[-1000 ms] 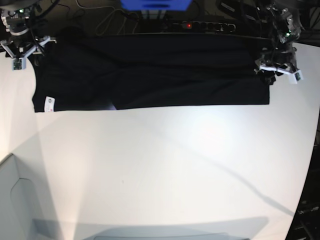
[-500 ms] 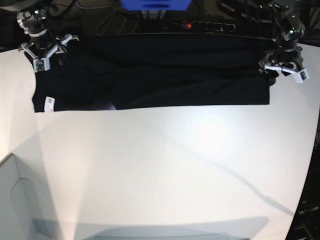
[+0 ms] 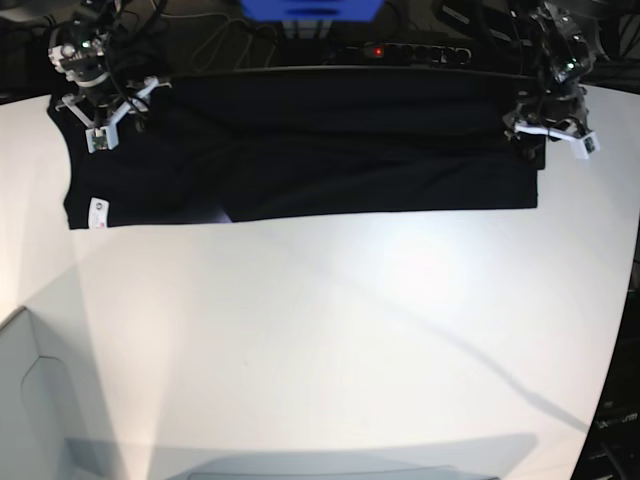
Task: Fold the T-shirt properly
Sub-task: 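Regrasp the ends of the folded strip with both grippers, then hold the strip end with the right gripper and fold the left gripper's end toward it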
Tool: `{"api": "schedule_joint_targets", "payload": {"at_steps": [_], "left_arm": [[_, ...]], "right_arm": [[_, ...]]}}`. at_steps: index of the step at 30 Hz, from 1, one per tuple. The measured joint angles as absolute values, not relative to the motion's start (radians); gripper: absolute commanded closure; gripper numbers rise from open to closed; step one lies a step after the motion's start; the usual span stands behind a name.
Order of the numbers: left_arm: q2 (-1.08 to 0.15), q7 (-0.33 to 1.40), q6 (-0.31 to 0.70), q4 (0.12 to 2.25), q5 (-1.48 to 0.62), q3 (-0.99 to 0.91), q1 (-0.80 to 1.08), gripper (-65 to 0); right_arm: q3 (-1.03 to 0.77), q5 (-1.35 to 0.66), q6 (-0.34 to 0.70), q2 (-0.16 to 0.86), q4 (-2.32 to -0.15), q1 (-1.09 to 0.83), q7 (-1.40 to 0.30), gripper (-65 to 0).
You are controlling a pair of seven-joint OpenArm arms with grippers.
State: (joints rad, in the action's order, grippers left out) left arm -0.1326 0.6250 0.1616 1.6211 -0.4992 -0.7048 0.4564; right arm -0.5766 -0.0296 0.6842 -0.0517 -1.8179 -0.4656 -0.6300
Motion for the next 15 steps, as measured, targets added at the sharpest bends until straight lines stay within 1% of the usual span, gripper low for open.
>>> {"api": "schedule_joint_targets", "payload": {"at_steps": [2, 3, 4, 8, 12, 13, 15], "left_arm": [[-0.132, 0.625, 0.162, 1.621, -0.499, -0.705, 0.457, -43.0], [-0.133, 0.624, 0.162, 1.617, -0.499, -0.705, 0.457, -40.9], [-0.134, 0.623, 0.162, 1.608, -0.498, -0.705, 0.457, -37.3], [-0.139, 0.586, 0.165, 1.557, -0.506, -0.712, 0.451, -19.9], [-0.141, 0.587, 0.175, 1.539, -0.524, -0.712, 0.436, -2.8], [-0.138, 0.587, 0.174, 1.538, -0.524, -0.712, 0.427, 0.0], [-0.139, 0.601, 0.174, 1.538, -0.523, -0.712, 0.417, 0.0]], "right_arm": [[-0.577, -0.03, 0.684, -0.049, -1.807, -0.458, -0.623, -32.1], [-0.577, -0.033, 0.684, -0.049, -1.802, -0.458, -0.616, -32.1], [-0.578, -0.035, 0.684, -0.049, -1.797, -0.458, -0.611, -32.1], [-0.579, -0.045, 0.685, -0.033, -1.765, -0.437, -0.601, -32.1], [-0.579, -0.05, 0.685, -0.026, -1.747, -0.427, -0.583, -32.1], [-0.579, -0.053, 0.686, -0.022, -1.744, -0.426, -0.582, -32.1], [-0.579, -0.052, 0.688, -0.022, -1.744, -0.424, -0.583, -32.1]]}}
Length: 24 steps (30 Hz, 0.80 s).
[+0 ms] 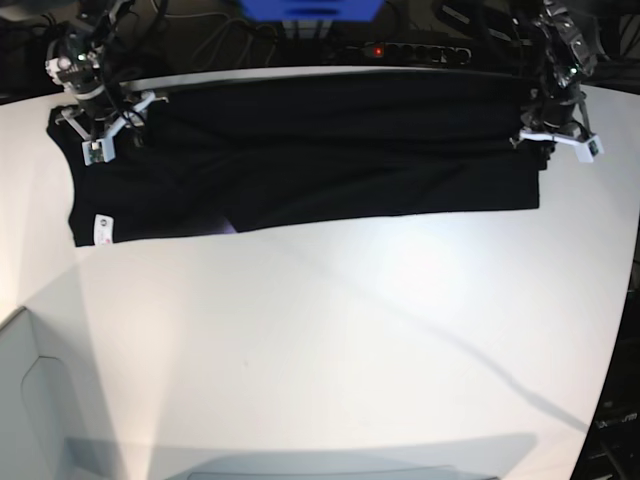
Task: Fold the T-shirt properly
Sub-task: 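Hold the strip end with the right gripper and fold the left gripper's end toward it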
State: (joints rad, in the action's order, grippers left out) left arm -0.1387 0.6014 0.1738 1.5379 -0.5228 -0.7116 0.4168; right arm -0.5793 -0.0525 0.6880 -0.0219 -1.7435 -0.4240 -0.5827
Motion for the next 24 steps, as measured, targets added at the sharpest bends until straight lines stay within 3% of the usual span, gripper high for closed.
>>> {"api": "schedule_joint_targets", "payload": {"at_steps": [6, 11, 15, 24], "left_arm": [[-0.123, 0.681, 0.157, 1.652, -0.488, -0.714, 0.429, 0.0], [-0.086, 0.672, 0.151, 1.875, -0.491, -0.69, 0.461, 0.0], [-0.047, 0.673, 0.159, 2.002, -0.494, -0.565, 0.482, 0.0], [-0.019, 0.668, 0.146, 2.0, -0.475, -0.158, 0.473, 0.0]], "right_arm": [[-0.58, -0.048, 0.688, -0.019, -1.741, -0.406, -0.598, -32.1], [-0.58, -0.041, 0.688, -0.019, -1.741, -0.396, -0.601, -32.1], [-0.58, -0.041, 0.689, -0.02, -1.741, -0.386, -0.606, -32.1], [-0.579, -0.037, 0.69, -0.014, -1.741, -0.371, -0.616, -32.1]]}}
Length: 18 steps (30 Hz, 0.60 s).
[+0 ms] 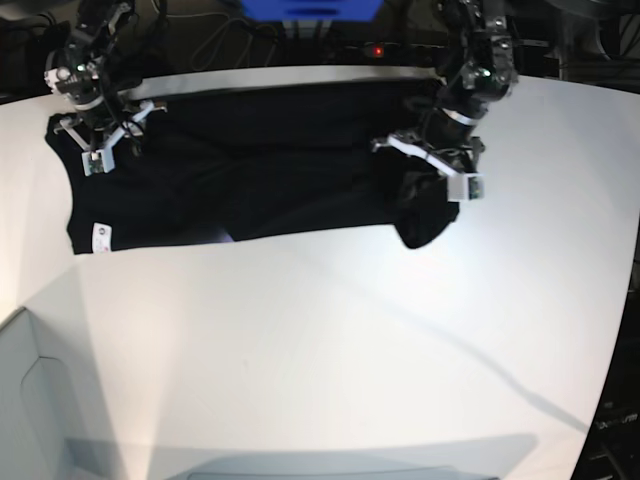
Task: Fold the T-shirt properly
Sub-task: 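Hold the strip end with the right gripper and fold the left gripper's end toward it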
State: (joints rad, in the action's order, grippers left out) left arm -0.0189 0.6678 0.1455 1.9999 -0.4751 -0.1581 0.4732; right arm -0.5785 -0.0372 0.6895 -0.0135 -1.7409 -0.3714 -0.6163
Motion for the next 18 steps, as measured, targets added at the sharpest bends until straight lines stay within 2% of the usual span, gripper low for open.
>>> {"api": "schedule_joint_targets", "payload": {"at_steps": [3, 7, 18], "left_arm": [[-0.019, 0.668, 0.138, 1.998, -0.47, -0.054, 0.446, 0.0], [-0.022, 0.664, 0.054, 1.997, -0.385, 0.077, 0.403, 0.0], [-0.008, 0.662, 0.006, 1.831, -0.249, 0.364, 0.269, 0.0]], "right_arm": [[-0.577, -0.032, 0.69, 0.0, -1.734, -0.359, -0.624, -32.1], [-0.577, -0.031, 0.691, 0.006, -1.734, -0.35, -0.629, -32.1], [-0.577, -0.022, 0.691, 0.014, -1.732, -0.341, -0.636, -32.1]]}}
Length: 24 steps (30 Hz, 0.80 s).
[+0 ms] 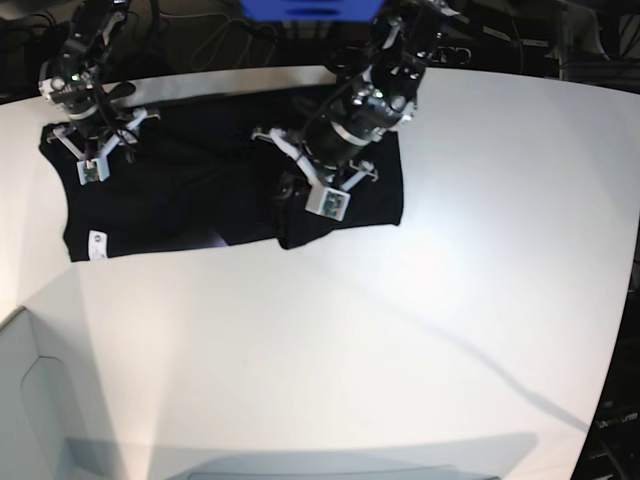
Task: Fold the T-shirt properly
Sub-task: 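Hold the strip end with the right gripper and fold the left gripper's end toward it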
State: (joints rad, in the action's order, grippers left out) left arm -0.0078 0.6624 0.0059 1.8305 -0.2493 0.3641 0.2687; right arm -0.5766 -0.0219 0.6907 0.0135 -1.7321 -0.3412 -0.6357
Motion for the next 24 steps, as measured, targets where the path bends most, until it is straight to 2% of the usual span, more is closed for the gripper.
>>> {"api": "schedule_joint_targets", "payload": {"at_steps": [6, 16, 24], "left_arm": [[0.022, 0.663, 0.004, 1.743, -0.224, 0.45, 0.203, 0.0], [0.099, 0.663, 0.003, 1.615, -0.22, 0.463, 0.104, 0.0], [0.1, 0.665, 0.002, 1.57, -0.222, 0.551, 0.046, 0.0]], "right_arm": [[-0.577, -0.022, 0.691, 0.014, -1.732, -0.341, -0.635, -32.1], [-0.577, -0.022, 0.691, 0.014, -1.732, -0.341, -0.635, -32.1], [-0.577, -0.022, 0.691, 0.014, -1.732, -0.341, -0.635, -32.1]]}}
